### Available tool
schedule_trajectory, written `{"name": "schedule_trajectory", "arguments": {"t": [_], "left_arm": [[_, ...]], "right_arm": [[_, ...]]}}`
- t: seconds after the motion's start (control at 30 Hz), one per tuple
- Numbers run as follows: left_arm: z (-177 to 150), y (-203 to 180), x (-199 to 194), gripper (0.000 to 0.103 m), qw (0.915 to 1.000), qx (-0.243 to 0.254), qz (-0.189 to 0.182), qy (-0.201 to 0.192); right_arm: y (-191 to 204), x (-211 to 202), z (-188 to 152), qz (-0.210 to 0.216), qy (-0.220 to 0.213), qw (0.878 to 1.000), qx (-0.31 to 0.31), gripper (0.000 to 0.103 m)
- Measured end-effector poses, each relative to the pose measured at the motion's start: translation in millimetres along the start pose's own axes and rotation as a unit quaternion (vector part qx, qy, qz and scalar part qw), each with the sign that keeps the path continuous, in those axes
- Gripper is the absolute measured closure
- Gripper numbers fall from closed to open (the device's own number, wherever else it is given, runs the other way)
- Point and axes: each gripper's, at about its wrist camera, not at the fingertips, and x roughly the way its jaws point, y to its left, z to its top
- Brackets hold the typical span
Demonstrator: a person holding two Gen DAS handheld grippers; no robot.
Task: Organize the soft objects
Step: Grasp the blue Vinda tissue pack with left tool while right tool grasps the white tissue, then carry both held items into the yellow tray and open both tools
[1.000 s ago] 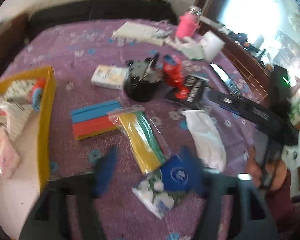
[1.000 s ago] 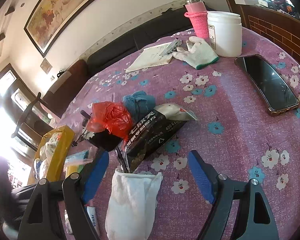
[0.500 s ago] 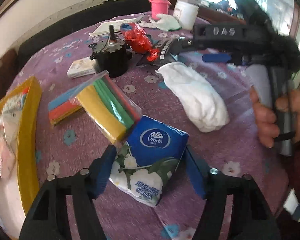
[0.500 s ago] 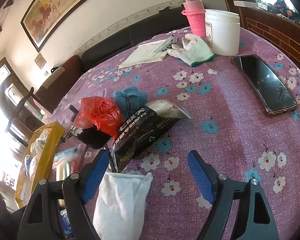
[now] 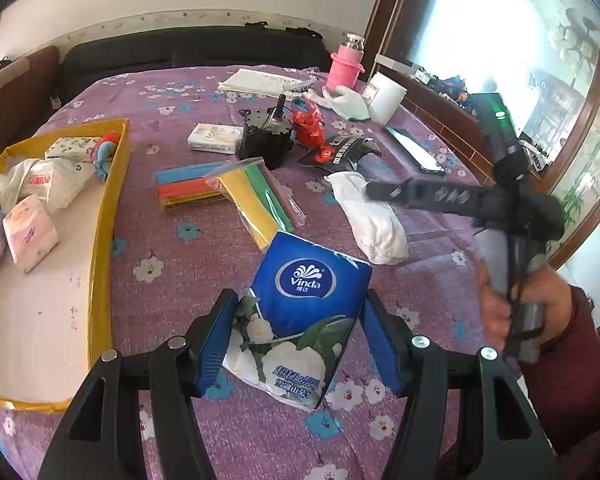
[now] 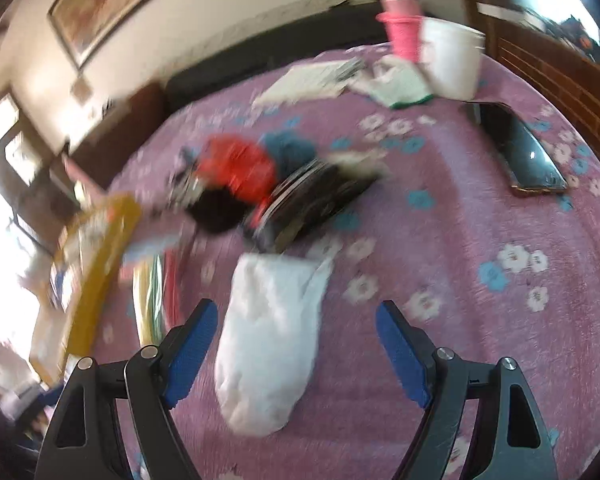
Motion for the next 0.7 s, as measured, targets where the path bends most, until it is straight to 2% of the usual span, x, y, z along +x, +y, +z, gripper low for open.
{"name": "schedule_trajectory", "arguments": {"t": [0.1, 0.17, 0.23, 0.27, 0.3, 0.33, 0.43, 0.53, 0.6, 0.7], "left_arm": [[-7.2, 2.9, -7.0, 0.041, 1.0, -0.003, -0.001, -0.003], [-11.3, 7.5, -13.2, 0.041, 0.9999, -0.011, -0.002, -0.007], [-14.9, 11.9, -20.6, 0.041, 0.9998, -0.018, -0.002, -0.013], [-16.6, 13.6, -24.3, 0.041, 0.9997, -0.021, -0.002, -0.016], [-18.2, 15.3, -27.6, 0.041, 0.9996, -0.023, -0.003, -0.019], [-20.1, 17.2, -31.1, 0.041, 0.9994, -0.026, -0.004, -0.021], [-24.4, 22.8, -39.8, 0.041, 0.9989, -0.034, -0.01, -0.03], [-29.2, 28.2, -48.6, 0.041, 0.9981, -0.045, -0.016, -0.038], [-31.7, 35.0, -54.6, 0.041, 0.9972, -0.056, -0.021, -0.044], [-35.5, 50.9, -67.9, 0.041, 0.9947, -0.081, -0.026, -0.058]], "right_arm": [[18.1, 14.7, -4.2, -0.032, 0.017, 0.999, -0.031, 0.019], [25.1, 24.2, -6.2, -0.054, 0.024, 0.997, -0.045, 0.023], [27.7, 28.5, -9.6, -0.076, 0.025, 0.996, -0.05, 0.056], [28.4, 27.1, -10.8, -0.084, 0.018, 0.995, -0.05, 0.064], [28.1, 25.2, -11.5, -0.075, 0.019, 0.996, -0.047, 0.078], [27.7, 21.7, -12.8, -0.07, 0.019, 0.996, -0.045, 0.083], [33.7, 4.7, -16.3, -0.081, 0.003, 0.995, -0.058, 0.087], [45.6, -20.6, -17.5, -0.073, -0.019, 0.994, -0.074, 0.087], [59.3, -38.6, -13.7, -0.052, -0.034, 0.995, -0.082, 0.087], [90.2, -56.7, -3.2, 0.02, -0.045, 0.994, -0.099, 0.087]]}}
